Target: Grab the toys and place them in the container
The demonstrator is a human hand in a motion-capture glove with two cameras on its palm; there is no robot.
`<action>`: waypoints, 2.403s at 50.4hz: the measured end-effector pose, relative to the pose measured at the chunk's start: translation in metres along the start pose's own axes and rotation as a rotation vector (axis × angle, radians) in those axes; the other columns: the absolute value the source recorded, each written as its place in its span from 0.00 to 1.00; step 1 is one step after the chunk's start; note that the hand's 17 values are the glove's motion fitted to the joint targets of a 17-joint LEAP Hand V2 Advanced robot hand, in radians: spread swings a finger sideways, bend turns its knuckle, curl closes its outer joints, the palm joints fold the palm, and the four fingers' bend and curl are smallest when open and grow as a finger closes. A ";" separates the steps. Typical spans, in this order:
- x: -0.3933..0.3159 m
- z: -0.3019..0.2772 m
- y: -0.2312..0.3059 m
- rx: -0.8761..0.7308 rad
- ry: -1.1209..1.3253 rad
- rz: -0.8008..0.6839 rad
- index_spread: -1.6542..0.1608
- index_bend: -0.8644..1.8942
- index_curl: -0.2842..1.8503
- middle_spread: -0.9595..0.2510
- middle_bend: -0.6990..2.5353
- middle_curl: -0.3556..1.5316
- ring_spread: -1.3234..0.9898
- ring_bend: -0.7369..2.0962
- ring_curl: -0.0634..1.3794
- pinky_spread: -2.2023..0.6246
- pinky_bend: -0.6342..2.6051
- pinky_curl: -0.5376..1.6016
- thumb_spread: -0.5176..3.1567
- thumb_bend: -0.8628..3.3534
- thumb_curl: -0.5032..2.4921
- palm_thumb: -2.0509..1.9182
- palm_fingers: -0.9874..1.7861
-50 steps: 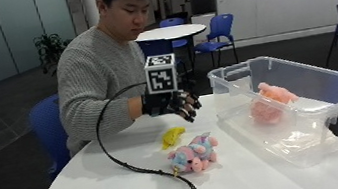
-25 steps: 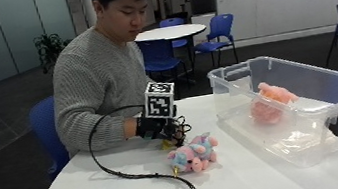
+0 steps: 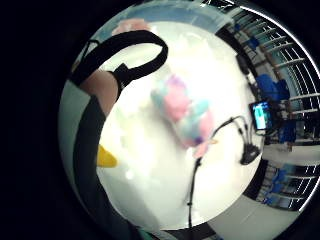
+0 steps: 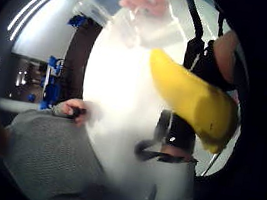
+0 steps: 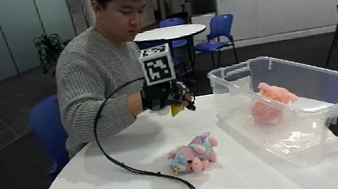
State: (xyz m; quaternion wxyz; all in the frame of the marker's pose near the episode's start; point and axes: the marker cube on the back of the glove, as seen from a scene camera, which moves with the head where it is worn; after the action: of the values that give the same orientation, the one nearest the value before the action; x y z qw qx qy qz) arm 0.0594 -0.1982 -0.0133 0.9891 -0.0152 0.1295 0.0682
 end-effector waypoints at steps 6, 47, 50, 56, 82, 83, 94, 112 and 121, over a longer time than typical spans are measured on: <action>0.003 -0.032 -0.011 0.047 -0.002 -0.028 0.69 0.45 0.39 0.51 0.48 0.51 0.34 0.60 0.33 0.70 0.40 0.38 0.45 0.22 0.37 0.67 0.58; -0.077 -0.017 -0.219 -0.016 -0.138 -0.082 0.68 0.42 0.46 0.51 0.48 0.55 0.34 0.61 0.34 0.70 0.41 0.40 0.44 0.20 0.39 0.67 0.57; -0.075 -0.009 -0.216 -0.063 -0.127 -0.081 0.68 0.42 0.46 0.51 0.48 0.55 0.34 0.61 0.33 0.70 0.41 0.40 0.44 0.20 0.39 0.67 0.56; -0.071 -0.006 -0.209 -0.096 -0.135 -0.082 0.68 0.44 0.48 0.52 0.41 0.51 0.36 0.56 0.32 0.73 0.43 0.42 0.47 0.19 0.36 0.63 0.45; -0.011 -0.036 -0.138 -0.015 -0.104 -0.002 0.68 0.42 0.45 0.56 0.30 0.44 0.43 0.49 0.27 0.78 0.47 0.43 0.52 0.20 0.30 0.55 0.36; 0.001 -0.038 -0.128 -0.009 -0.093 0.025 0.68 0.41 0.44 0.56 0.30 0.43 0.43 0.49 0.26 0.78 0.47 0.43 0.52 0.20 0.30 0.55 0.35; 0.099 -0.022 -0.047 -0.056 -0.110 0.293 0.67 0.39 0.41 0.58 0.28 0.42 0.45 0.47 0.24 0.78 0.46 0.42 0.53 0.20 0.28 0.53 0.36; 0.103 0.094 -0.015 -0.243 -0.059 0.359 0.68 0.37 0.38 0.60 0.27 0.41 0.47 0.46 0.24 0.79 0.47 0.42 0.54 0.21 0.28 0.54 0.36; 0.101 0.116 -0.013 -0.212 0.064 0.363 0.69 0.35 0.33 0.60 0.28 0.40 0.45 0.54 0.27 0.78 0.49 0.42 0.54 0.21 0.28 0.55 0.39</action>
State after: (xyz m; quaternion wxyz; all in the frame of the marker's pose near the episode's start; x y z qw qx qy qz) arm 0.1871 -0.1923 0.0732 0.9488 -0.0978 0.1535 0.2582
